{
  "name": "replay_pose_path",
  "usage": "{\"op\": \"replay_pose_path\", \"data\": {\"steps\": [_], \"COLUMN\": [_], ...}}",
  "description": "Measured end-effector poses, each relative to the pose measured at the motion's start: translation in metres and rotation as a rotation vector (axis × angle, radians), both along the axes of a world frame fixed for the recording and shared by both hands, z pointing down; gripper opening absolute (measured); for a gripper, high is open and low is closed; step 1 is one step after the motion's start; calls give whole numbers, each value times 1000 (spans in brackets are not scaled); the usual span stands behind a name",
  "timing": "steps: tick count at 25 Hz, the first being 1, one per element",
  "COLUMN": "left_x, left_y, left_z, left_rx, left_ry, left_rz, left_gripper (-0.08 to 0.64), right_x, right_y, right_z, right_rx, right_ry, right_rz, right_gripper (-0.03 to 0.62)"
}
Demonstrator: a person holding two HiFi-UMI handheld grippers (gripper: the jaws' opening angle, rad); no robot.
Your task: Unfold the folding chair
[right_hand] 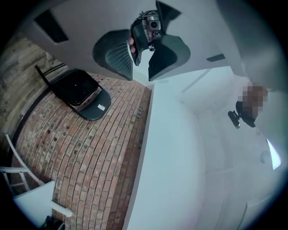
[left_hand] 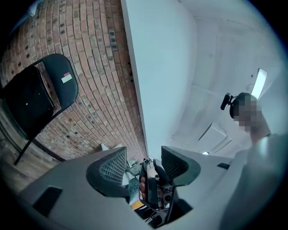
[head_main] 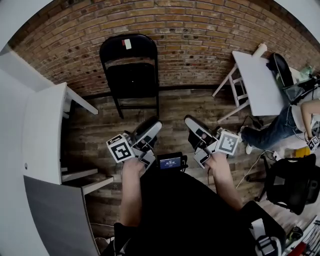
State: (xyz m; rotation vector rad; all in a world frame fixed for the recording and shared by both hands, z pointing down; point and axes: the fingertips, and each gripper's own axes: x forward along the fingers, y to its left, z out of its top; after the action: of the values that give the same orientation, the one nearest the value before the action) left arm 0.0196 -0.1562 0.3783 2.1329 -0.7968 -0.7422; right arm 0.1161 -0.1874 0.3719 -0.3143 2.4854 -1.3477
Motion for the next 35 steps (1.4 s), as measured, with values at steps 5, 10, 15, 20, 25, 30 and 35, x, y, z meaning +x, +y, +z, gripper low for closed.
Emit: {"op": "replay_pose_path", "data": {"steps": [5, 10, 15, 20, 25, 30, 35], "left_x": [-52, -98, -128, -138, -150, -164, -178], "left_y": [-45, -70, -92, -105, -134, -181, -239], "left_z": [-10, -12, -1, 13, 23, 33, 29], "left_rx": [16, 18, -1, -41, -70, -100, -110], "left_ry": [33, 73, 94, 102, 96, 89, 63], "left_rz": [8, -6, 23, 39, 19, -34, -115], "left_gripper": [258, 258, 258, 258, 258, 258, 258], "right_x": [-47, -89, -125, -143, -155, -167, -176], "right_y": [-43, -65, -85, -98, -132, -184, -250], "right_z": [-14, -19, -13, -5, 1, 12, 17], "right_rx": [34, 37, 27, 4, 14, -5, -17], "right_ry": [54, 81, 99, 86, 70, 57, 56], "right_rz": [10, 8, 22, 19, -7, -54, -119], "right_gripper": [92, 92, 92, 92, 92, 92, 92]}}
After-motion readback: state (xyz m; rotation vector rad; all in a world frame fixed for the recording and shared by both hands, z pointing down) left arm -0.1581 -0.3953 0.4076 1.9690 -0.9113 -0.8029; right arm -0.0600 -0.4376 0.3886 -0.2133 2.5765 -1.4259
